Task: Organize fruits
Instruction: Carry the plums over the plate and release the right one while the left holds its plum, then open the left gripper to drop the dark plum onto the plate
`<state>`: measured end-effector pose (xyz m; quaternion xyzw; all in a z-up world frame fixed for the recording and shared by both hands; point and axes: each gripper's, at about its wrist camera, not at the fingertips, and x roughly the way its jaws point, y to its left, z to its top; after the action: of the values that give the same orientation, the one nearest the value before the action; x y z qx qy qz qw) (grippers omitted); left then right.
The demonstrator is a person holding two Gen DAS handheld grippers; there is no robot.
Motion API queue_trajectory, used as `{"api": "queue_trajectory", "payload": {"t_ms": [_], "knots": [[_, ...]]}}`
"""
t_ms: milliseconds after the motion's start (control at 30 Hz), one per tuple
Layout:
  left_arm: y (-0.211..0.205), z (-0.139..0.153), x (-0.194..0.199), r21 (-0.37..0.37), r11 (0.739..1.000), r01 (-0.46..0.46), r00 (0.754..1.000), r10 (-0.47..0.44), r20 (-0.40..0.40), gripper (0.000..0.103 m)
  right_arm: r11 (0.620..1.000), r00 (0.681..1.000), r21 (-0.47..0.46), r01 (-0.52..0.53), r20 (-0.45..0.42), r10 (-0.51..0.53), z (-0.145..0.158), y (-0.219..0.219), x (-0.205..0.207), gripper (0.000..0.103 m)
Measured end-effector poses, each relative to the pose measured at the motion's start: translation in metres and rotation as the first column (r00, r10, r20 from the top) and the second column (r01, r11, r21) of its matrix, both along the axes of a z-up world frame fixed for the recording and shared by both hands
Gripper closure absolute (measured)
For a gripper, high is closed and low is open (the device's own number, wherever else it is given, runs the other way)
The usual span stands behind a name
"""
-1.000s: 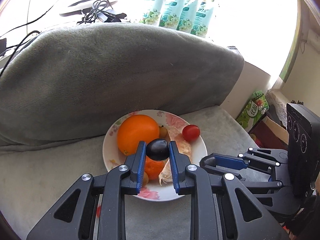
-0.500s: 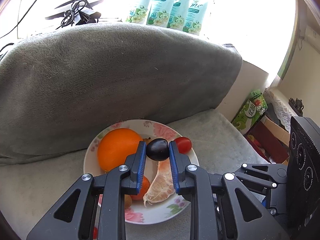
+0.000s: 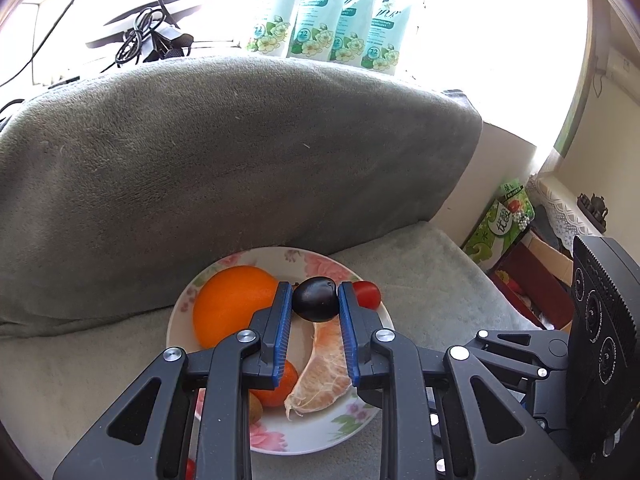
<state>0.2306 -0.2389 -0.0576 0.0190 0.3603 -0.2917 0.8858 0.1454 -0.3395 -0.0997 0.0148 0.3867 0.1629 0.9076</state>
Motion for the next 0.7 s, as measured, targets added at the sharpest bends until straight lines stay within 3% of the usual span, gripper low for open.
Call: {"api": "queue_trajectory", "payload": {"t_ms": [100,300,400,500,600,700], "knots": [[0.0012,0.0013,0.0002,-0.001,1.000,-0.006,1.000,0.006,0.007,0.070,1.000,1.000,0.006,0.001,0.003,-0.001,-0.0012,-0.0013,0.0006,0.057],[0.0033,0.0030,-0.0004,0.000,1.000,-0.014,1.000,0.014,0.017,0.068,1.000,1.000,0.004,-0.003,0.018,0.003,0.0009,0.0008,0.0001,0.054],[0.0047,0.0036,-0.0012,-0.003,1.000,-0.018,1.000,0.018,0.021,0.052,1.000,1.000,0.002,-0.002,0.025,0.002,0.0022,0.0018,-0.0012,0.045],[0.0058,0.0054,-0.0029,0.000,1.000,-0.023,0.999,0.023,0.030,0.050,1.000,0.999,-0.002,0.001,0.036,-0.001,0.0039,0.0036,-0.0023,0.039],[0.0073,0.0078,-0.0043,-0.002,0.999,-0.033,0.999,0.033,0.039,0.033,1.000,0.999,-0.003,0.005,0.042,-0.005,0.0057,0.0037,-0.0041,0.031],[0.0090,0.0097,-0.0053,0.003,0.999,-0.048,0.998,0.047,0.042,0.030,1.000,0.998,-0.004,0.008,0.057,-0.008,0.0085,0.0040,-0.0073,0.023]]}}
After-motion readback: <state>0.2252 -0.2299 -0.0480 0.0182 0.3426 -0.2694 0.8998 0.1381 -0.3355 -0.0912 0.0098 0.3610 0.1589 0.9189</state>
